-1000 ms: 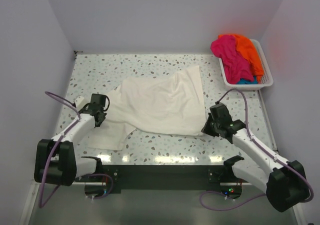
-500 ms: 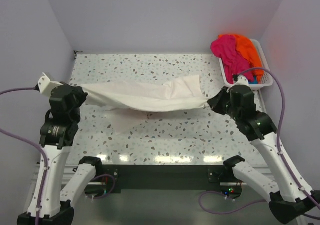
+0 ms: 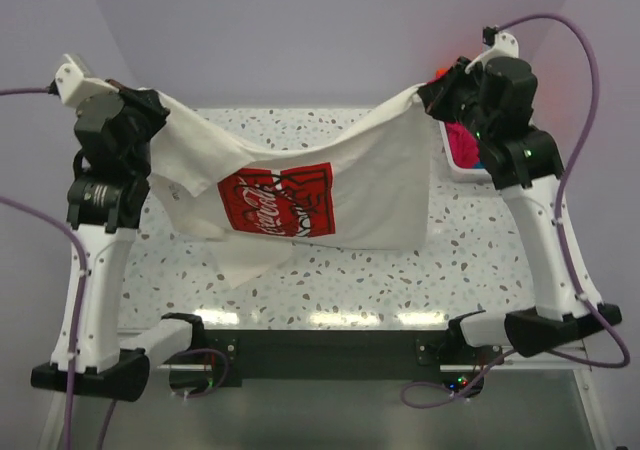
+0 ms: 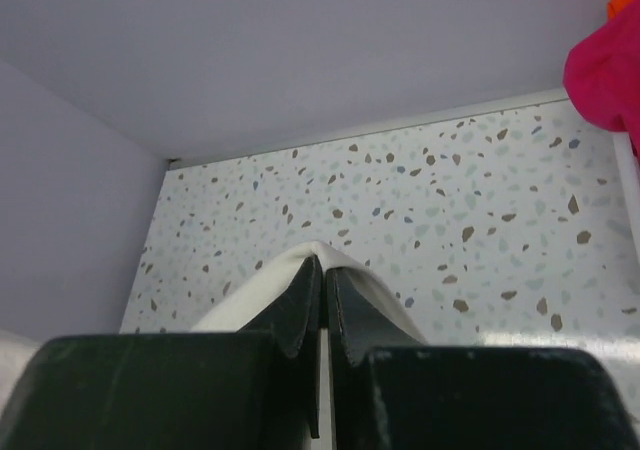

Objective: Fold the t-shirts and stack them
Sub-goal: Flatten the tshirt out

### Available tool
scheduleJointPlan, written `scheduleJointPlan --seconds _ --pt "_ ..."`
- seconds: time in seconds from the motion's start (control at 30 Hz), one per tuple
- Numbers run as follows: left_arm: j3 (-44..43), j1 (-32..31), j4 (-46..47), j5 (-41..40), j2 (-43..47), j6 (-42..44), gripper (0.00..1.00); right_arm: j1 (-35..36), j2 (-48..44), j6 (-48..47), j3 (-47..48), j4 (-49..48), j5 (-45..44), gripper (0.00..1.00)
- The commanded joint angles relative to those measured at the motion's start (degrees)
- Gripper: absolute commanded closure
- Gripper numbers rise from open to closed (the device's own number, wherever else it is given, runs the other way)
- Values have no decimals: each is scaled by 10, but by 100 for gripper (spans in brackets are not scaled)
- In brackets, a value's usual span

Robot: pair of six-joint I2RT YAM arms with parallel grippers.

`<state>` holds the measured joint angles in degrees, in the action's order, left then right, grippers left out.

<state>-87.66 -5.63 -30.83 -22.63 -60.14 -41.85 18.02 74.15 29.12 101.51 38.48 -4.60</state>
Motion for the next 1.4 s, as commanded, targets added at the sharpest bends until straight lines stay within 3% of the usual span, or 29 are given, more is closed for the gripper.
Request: scheduleJointPlan --seconds 0.0,0.1,0.23,0.27,0.33,0.37,0.43,0.5,0.67,0.8,0.97,1.07,1.13,1.23,1.37 --pt "-24 4 110 36 -103 25 100 -54 102 -14 47 -93 98 100" --pt "-49 11 188 65 -194 38 100 -64 201 -20 105 -144 121 100" --pt "-185 39 223 155 -334 44 100 -70 315 -35 245 -142 132 100" --pt "-263 40 226 193 -358 49 100 -74 343 -36 275 -140 127 100" --pt "-354 40 204 209 -422 57 100 -78 356 -31 342 -146 123 100" --pt "-439 41 198 221 -439 66 100 -82 357 -32 354 -152 113 100" --pt "-524 47 193 239 -470 71 100 -86 340 -28 359 -183 102 100" --pt "-528 56 218 253 -458 64 100 -91 318 -25 352 -200 91 100" --pt "-392 81 258 268 -385 69 100 -91 274 -27 276 -204 93 100" --pt "-251 81 275 274 -311 69 100 -94 216 -12 91 -230 96 100" --pt "71 81 300 268 -185 7 100 -95 127 18 -133 -248 101 100" --pt "263 81 288 254 -110 -42 100 -95 91 40 -324 -263 110 100" --pt "395 80 268 239 -58 -67 100 -95 83 49 -393 -277 114 100" --pt "531 79 260 227 4 -90 100 -95 86 46 -493 -274 110 100" --pt "609 79 232 228 43 -84 100 -95 91 46 -610 -291 115 100"
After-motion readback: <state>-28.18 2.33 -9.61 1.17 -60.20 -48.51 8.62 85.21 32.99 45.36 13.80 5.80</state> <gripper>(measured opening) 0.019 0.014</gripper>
